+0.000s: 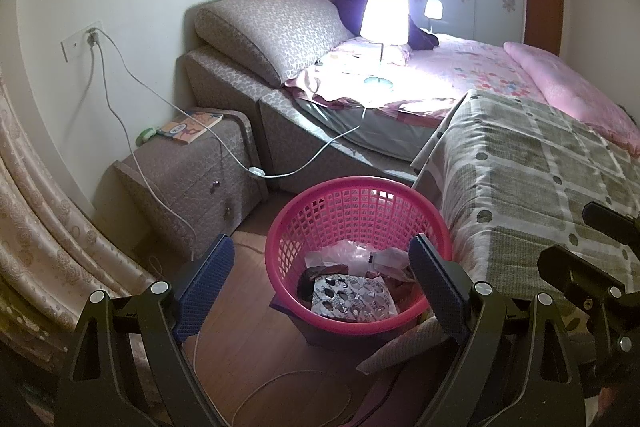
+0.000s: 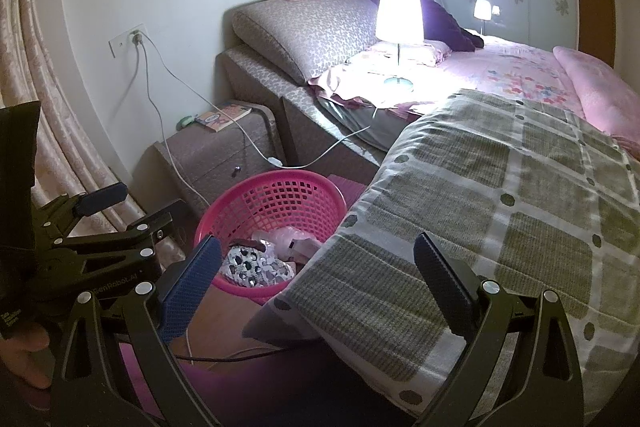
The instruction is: Collect trash
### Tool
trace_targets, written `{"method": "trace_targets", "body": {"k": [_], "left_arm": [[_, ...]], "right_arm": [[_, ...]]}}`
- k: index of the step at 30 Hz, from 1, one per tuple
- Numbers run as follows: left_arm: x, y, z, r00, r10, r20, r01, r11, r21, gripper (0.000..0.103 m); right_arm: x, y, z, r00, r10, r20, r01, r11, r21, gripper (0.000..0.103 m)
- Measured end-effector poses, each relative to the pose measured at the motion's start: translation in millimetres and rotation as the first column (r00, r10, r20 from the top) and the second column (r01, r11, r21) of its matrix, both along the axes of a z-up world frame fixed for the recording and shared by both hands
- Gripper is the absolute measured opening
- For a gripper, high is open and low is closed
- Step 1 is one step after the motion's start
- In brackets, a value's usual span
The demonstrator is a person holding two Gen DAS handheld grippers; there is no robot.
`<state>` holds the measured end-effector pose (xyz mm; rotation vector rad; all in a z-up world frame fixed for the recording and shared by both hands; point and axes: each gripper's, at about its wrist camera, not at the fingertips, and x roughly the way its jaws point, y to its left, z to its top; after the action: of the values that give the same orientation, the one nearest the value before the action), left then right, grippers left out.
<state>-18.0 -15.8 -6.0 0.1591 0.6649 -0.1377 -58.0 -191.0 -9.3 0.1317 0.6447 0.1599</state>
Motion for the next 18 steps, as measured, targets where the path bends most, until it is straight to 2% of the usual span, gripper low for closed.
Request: {"method": "trace_targets", "body": {"k": [18], "left_arm": [[-0.7,0.1,-1.8,1.000,0.002,-0.004,-0.002,1.000,0.000,0.086]], "right_arm": [[0.6,0.6,0.1,1.000,0.001,-0.002,-0.001,1.000,0.001,0.094]]}}
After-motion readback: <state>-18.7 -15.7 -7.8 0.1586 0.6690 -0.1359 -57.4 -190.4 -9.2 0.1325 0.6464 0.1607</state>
